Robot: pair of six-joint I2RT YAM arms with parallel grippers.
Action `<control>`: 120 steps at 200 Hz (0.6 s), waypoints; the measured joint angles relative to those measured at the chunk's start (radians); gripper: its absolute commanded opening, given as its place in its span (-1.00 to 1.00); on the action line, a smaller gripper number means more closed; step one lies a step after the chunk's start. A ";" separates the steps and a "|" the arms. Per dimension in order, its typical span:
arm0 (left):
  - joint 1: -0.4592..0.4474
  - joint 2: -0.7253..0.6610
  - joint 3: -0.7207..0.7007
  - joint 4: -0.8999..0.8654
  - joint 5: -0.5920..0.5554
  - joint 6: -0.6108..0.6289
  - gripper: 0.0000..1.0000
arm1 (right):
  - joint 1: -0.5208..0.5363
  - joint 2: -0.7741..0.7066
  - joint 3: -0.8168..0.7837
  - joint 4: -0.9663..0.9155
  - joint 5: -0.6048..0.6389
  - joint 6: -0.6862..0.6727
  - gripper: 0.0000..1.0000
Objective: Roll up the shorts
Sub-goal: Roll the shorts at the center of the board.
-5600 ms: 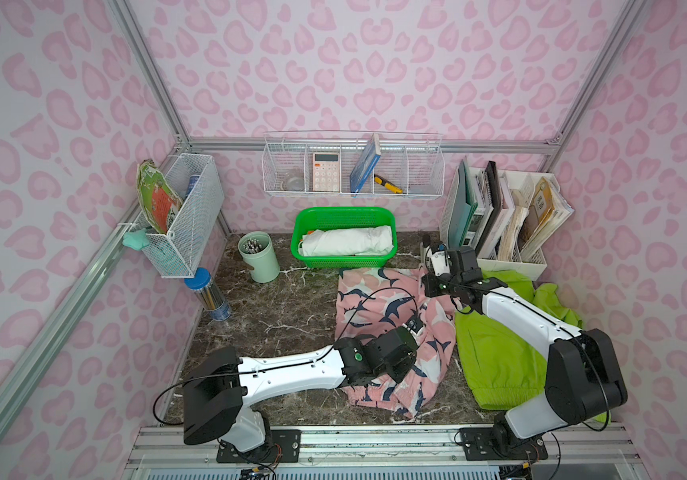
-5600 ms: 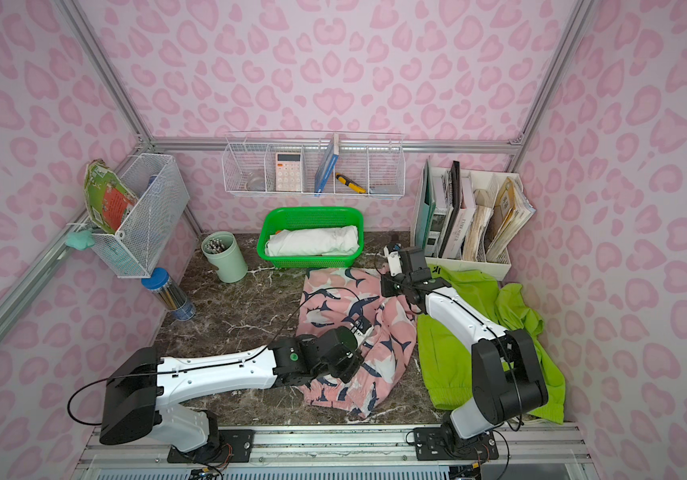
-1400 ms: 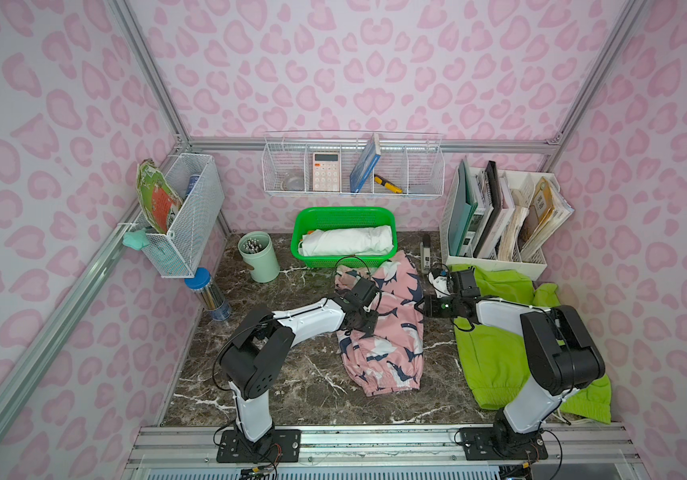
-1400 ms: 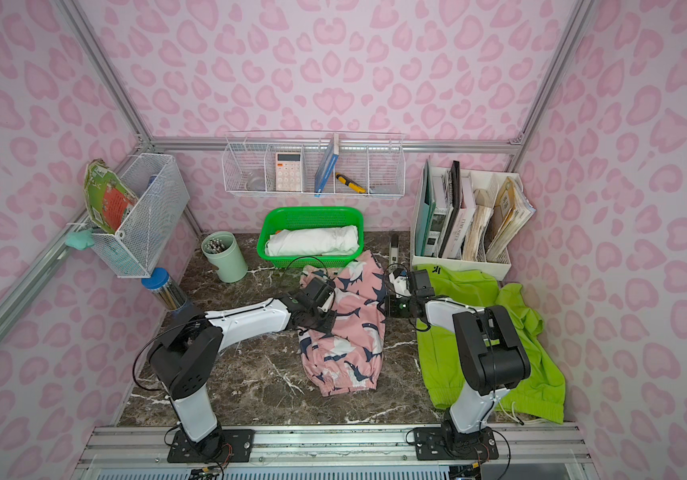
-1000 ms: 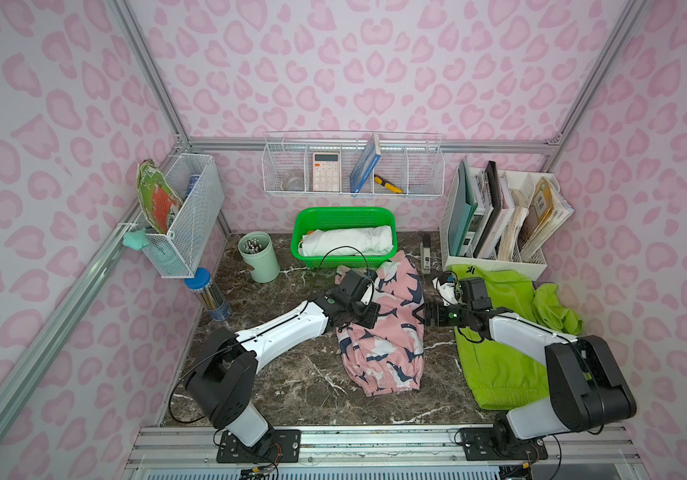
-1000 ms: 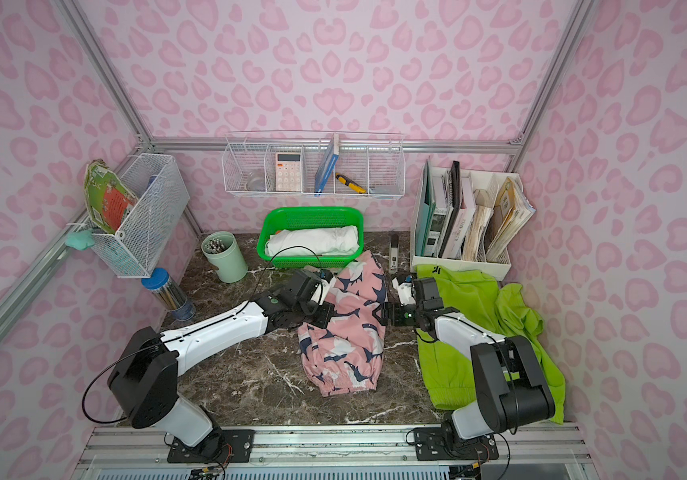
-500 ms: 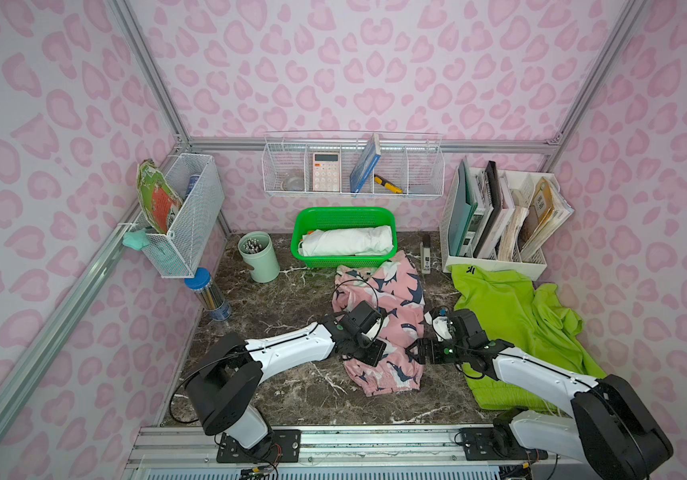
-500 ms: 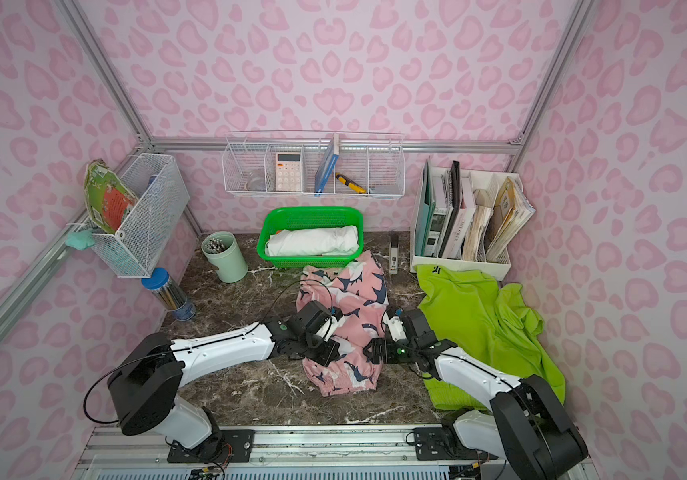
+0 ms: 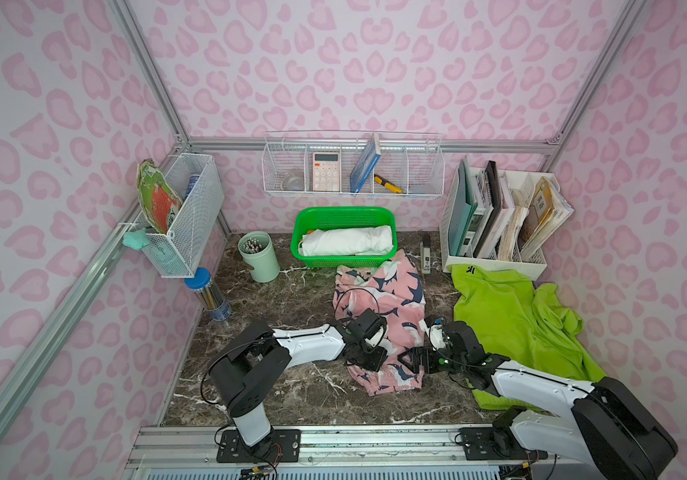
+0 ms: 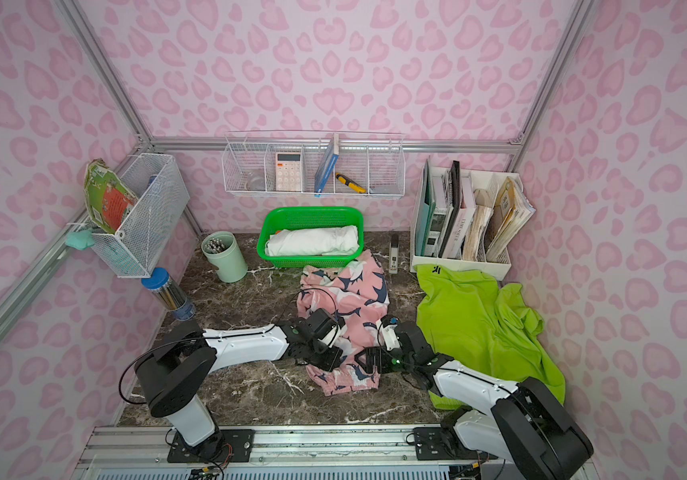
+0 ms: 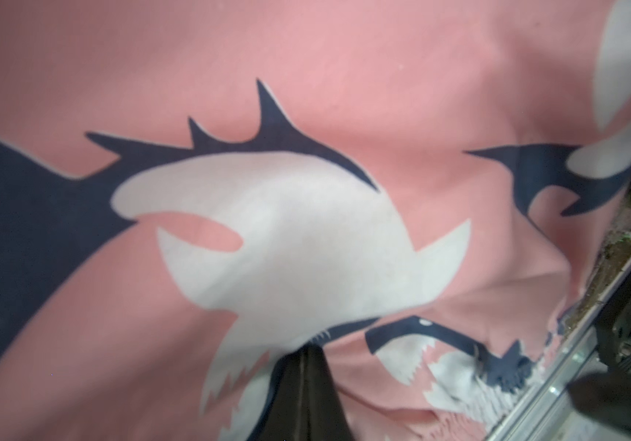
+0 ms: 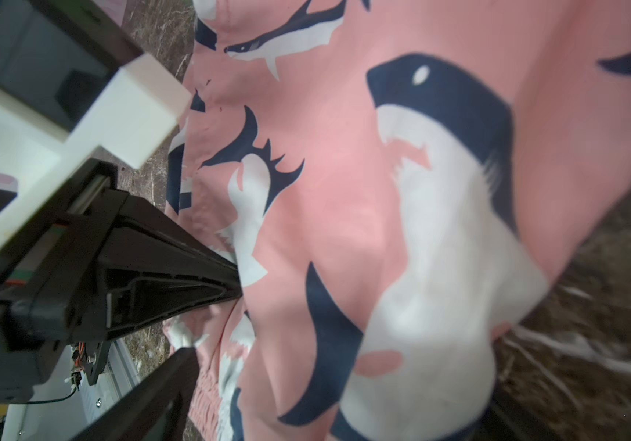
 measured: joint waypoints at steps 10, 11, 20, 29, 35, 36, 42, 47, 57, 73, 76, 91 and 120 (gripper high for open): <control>0.002 0.006 -0.006 0.017 0.005 -0.003 -1.00 | 0.005 0.005 -0.011 0.026 0.000 0.009 0.99; 0.002 0.006 -0.007 0.019 0.005 -0.003 -1.00 | 0.005 0.005 -0.013 0.028 0.000 0.010 0.98; 0.005 0.010 -0.017 0.035 0.010 -0.005 -1.00 | 0.006 0.007 -0.022 0.048 0.000 0.017 0.98; 0.009 0.010 -0.025 0.052 0.018 -0.016 -1.00 | 0.006 0.008 -0.033 0.071 -0.001 0.022 0.98; 0.011 0.010 -0.032 0.065 0.026 -0.021 -1.00 | 0.007 0.009 -0.039 0.084 -0.002 0.024 0.98; 0.012 0.010 -0.032 0.066 0.027 -0.021 -1.00 | 0.007 0.009 -0.040 0.087 -0.002 0.024 0.98; 0.016 0.010 -0.039 0.077 0.034 -0.022 -1.00 | 0.007 0.010 -0.047 0.104 -0.003 0.028 0.98; 0.018 0.008 -0.044 0.085 0.039 -0.022 -1.00 | 0.007 0.013 -0.051 0.118 -0.005 0.030 0.96; 0.024 0.003 -0.055 0.100 0.046 -0.022 -1.00 | 0.010 0.027 -0.060 0.153 -0.024 0.038 0.93; 0.035 -0.001 -0.071 0.124 0.065 -0.023 -1.00 | 0.011 0.053 -0.068 0.204 -0.043 0.048 0.91; 0.037 -0.002 -0.074 0.129 0.070 -0.023 -1.00 | 0.012 0.060 -0.068 0.212 -0.047 0.050 0.91; 0.043 -0.002 -0.081 0.142 0.083 -0.023 -1.00 | 0.020 0.092 -0.067 0.256 -0.066 0.055 0.91; 0.048 0.002 -0.083 0.148 0.097 -0.023 -1.00 | 0.029 0.143 -0.066 0.327 -0.095 0.065 0.89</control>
